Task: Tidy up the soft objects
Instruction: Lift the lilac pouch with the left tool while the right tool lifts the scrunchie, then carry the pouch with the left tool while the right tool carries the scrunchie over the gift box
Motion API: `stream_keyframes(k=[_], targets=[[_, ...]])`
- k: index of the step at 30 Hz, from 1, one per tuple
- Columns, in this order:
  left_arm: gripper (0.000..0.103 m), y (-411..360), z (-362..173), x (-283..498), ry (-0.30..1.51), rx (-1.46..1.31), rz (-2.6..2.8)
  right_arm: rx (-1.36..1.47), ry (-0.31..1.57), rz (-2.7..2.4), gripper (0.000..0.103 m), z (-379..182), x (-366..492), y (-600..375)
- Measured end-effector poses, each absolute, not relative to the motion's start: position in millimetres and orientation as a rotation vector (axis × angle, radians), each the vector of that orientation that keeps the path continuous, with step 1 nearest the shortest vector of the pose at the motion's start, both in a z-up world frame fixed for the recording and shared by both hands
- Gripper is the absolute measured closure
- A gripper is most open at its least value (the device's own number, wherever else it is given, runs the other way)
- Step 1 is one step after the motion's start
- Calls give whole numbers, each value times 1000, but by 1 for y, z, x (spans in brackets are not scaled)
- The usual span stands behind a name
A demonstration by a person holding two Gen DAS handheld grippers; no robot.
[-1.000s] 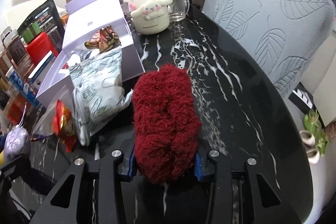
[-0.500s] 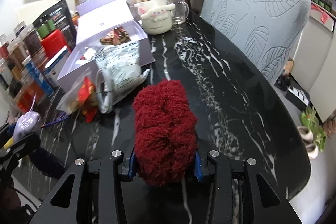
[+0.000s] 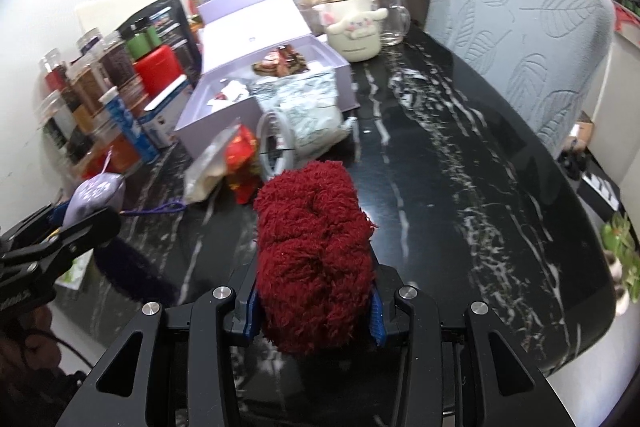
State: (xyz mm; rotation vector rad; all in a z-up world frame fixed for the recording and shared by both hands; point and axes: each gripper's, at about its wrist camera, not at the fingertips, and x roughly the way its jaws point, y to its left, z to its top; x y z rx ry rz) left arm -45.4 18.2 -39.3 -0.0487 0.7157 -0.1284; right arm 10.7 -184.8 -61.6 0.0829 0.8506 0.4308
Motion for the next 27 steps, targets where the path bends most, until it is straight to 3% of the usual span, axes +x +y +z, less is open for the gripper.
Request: stream_keyframes(k=[27], targets=[[32, 38, 41, -17, 520, 15, -17, -19, 722, 687, 63, 9, 26, -135]])
